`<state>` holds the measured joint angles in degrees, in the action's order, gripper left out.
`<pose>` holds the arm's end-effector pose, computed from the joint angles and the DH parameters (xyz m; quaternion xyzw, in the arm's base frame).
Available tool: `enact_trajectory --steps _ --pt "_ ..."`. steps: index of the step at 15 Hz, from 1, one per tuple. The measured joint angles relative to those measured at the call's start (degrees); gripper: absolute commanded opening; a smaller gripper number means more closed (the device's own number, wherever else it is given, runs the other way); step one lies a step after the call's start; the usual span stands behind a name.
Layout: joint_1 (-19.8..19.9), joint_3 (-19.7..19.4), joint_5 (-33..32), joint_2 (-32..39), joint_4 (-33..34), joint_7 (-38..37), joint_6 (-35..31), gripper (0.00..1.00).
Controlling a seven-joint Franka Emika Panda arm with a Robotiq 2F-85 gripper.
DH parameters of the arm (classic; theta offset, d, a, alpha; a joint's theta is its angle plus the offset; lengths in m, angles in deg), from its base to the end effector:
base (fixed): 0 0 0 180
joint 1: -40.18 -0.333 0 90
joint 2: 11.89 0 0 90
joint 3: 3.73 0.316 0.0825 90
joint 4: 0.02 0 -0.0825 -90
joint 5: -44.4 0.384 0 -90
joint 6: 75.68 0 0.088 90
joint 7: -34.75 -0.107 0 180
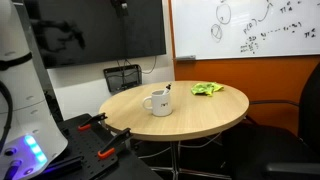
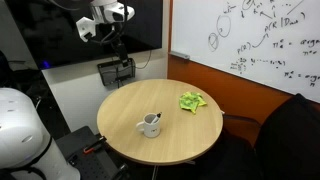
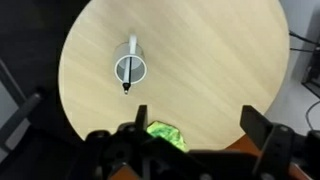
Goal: Take the white pen out of the white mug
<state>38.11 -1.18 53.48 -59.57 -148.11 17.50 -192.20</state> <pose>0.3272 0.0374 0.5403 -0.9787 0.1385 -0.1267 0.0834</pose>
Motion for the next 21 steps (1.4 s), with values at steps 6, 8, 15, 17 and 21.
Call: enact_trajectory --steps 6,8,15,17,21 --pt "0.0 0.0 0.0 0.0 0.0 0.0 0.0 1.0" --pt "0.0 0.0 0.0 0.0 0.0 0.0 0.0 1.0" --pt "2.1 2.4 0.0 8.1 -4.9 -1.9 -14.0 1.0" --pt "3.2 3.1 0.0 13.9 -6.0 -2.7 -19.0 1.0" --pt "6.0 3.2 -1.4 27.2 -5.8 -3.6 -28.7 0.69"
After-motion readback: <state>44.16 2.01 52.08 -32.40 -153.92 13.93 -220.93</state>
